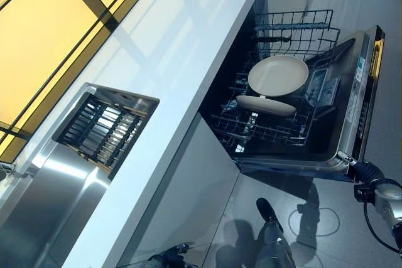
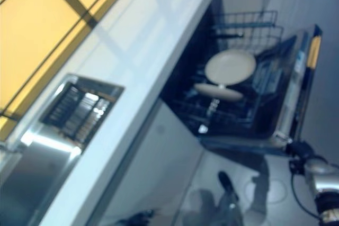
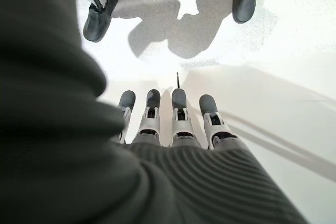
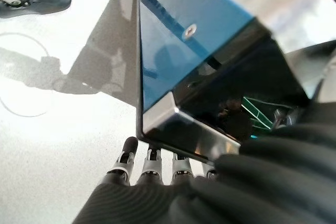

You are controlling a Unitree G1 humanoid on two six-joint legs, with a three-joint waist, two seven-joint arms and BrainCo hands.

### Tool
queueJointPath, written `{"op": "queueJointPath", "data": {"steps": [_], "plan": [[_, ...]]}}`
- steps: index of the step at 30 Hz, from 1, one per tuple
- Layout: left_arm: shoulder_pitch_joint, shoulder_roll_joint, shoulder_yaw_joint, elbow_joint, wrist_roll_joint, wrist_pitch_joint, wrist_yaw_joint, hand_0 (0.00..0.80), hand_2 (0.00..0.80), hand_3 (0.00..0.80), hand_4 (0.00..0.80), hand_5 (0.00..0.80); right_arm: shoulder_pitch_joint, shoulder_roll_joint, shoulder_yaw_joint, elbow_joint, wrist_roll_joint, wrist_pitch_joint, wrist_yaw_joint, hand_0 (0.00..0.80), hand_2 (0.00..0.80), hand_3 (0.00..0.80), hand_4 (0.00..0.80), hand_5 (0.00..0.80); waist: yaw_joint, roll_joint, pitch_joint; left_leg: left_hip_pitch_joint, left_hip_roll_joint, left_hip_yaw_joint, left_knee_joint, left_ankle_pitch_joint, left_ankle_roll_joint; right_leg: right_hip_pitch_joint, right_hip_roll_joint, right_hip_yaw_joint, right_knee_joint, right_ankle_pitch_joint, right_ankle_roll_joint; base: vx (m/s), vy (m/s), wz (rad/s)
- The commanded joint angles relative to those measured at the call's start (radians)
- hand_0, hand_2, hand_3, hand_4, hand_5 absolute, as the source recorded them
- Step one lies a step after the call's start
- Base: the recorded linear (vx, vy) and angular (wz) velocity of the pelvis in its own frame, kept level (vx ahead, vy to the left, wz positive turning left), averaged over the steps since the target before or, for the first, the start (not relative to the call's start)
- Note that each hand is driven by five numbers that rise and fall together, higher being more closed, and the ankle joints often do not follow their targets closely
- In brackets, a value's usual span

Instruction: Take plates into dishwasher

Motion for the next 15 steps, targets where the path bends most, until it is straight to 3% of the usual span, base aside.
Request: {"op": "queueJointPath", "data": {"steps": [1, 10, 15], "plan": [[-0.021, 0.043, -0.013, -0.015, -0.004, 0.014, 0.002, 0.000, 0.000, 0.000, 0.000, 0.000, -0.345, 0.077, 0.112, -0.240, -0.010, -0.115, 0.083, 0.000, 0.000, 0.000, 0.000, 0.000, 0.070, -0.038, -0.013, -0.034, 0.044, -0.025, 0.158, -0.090, 0.019, 0.088, -0.024, -0.020, 0.039, -0.147, 0.011, 0.000, 0.000, 0.00], [-0.022, 0.047, -0.009, -0.014, 0.001, 0.005, 0.003, 0.000, 0.000, 0.000, 0.000, 0.000, -0.417, 0.090, 0.181, -0.322, -0.028, -0.089, 0.063, 0.000, 0.000, 0.000, 0.000, 0.000, 0.085, -0.045, -0.001, -0.045, 0.050, -0.030, 0.119, -0.054, 0.004, 0.090, -0.004, -0.036, 0.023, -0.152, 0.002, 0.002, -0.021, -0.04], [-0.031, 0.044, -0.004, -0.015, 0.005, 0.005, 0.001, 0.000, 0.000, 0.000, 0.000, 0.000, -0.450, 0.096, 0.204, -0.364, -0.030, -0.072, 0.044, 0.000, 0.000, 0.000, 0.000, 0.000, 0.095, -0.059, -0.005, -0.051, 0.071, -0.030, 0.129, -0.051, -0.006, 0.093, 0.007, -0.047, 0.031, -0.163, -0.006, -0.003, -0.039, 0.02]]}}
